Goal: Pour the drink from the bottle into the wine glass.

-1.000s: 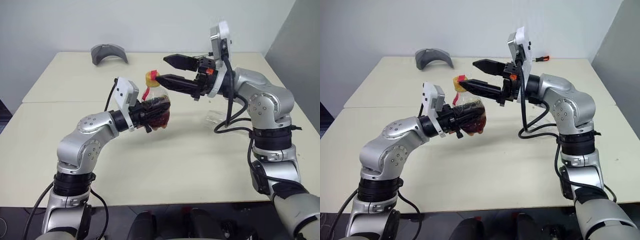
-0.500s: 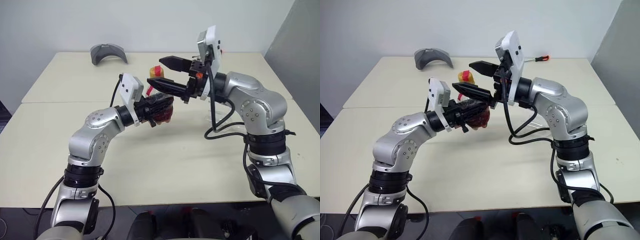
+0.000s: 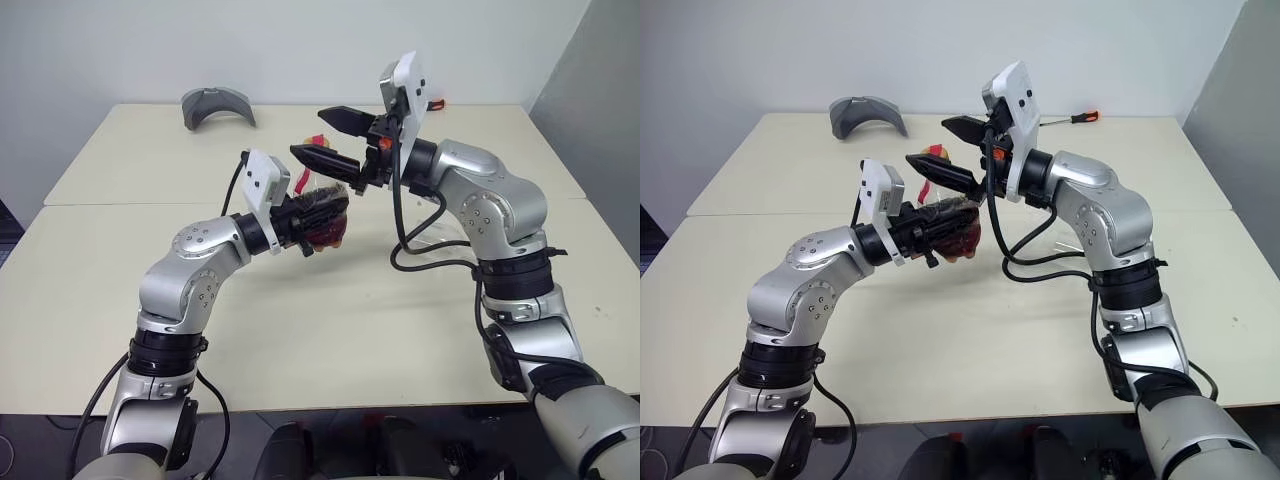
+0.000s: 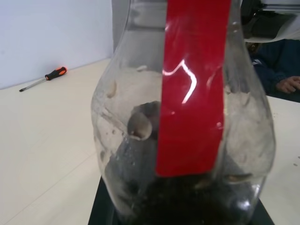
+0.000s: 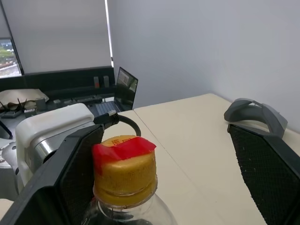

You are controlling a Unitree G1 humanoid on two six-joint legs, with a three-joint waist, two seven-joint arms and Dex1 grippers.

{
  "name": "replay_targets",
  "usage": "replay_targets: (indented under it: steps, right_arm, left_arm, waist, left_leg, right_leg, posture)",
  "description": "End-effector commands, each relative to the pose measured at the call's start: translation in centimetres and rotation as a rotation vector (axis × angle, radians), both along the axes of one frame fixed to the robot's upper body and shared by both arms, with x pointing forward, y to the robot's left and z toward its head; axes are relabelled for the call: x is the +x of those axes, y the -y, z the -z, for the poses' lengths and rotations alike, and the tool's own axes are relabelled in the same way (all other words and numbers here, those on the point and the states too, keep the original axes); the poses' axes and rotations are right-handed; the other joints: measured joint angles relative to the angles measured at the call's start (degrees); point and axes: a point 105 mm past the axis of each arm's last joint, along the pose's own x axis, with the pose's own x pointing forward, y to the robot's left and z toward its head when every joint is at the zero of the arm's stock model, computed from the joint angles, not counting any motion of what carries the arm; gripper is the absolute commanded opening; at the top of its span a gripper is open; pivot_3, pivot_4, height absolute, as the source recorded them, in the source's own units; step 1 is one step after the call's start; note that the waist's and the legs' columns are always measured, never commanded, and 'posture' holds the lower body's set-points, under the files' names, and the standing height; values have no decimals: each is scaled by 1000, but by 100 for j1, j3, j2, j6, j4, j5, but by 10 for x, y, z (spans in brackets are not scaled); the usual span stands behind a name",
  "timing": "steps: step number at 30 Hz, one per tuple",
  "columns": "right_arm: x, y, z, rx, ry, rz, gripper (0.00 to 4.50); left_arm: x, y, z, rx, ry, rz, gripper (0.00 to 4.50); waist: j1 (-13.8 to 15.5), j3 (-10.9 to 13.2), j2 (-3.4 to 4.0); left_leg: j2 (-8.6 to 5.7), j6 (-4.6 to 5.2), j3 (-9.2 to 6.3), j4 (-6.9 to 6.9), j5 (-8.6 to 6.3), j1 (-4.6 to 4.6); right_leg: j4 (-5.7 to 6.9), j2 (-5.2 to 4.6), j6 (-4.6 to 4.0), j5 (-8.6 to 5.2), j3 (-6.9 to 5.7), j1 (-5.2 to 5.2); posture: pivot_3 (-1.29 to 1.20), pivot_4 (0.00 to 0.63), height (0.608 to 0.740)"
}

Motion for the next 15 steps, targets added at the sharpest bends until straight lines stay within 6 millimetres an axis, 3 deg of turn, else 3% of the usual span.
replay_targets:
  steps: [1, 15]
  right_arm:
    - [5, 19, -10, -1, 42, 57, 4500]
    - [9, 60, -3, -90, 33, 118, 4500]
  left_arm:
    - [-8, 0, -22, -16, 92, 22, 900]
    - [-2, -1, -23, -15, 101, 24, 899]
  waist:
    - [0, 0, 0]
    - [2, 1, 0]
  left_leg:
    - [0, 0, -1, 0, 0, 0]
    - [0, 7, 1, 0, -4, 0]
  right_leg:
    - [0, 0, 0, 0, 0, 0]
    - [-1, 0, 0, 0, 1, 0]
  posture:
    - [0, 150, 740]
    - [0, 150, 740]
